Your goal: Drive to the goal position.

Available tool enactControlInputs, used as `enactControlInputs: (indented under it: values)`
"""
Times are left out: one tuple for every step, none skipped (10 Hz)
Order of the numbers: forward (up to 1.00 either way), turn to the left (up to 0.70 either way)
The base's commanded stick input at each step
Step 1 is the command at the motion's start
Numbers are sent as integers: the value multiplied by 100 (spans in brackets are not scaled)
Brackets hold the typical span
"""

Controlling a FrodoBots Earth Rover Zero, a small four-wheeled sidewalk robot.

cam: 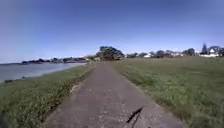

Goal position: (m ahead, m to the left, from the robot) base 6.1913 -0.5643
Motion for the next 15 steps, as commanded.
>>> enactControlInputs:
  values:
    - [70,0]
    - [70,0]
    - [70,0]
    - [70,0]
    - [70,0]
    - [70,0]
    - [70,0]
    - [70,0]
    - [70,0]
    - [70,0]
    - [70,0]
    - [70,0]
    - [70,0]
    - [70,-8]
    - [70,-26]
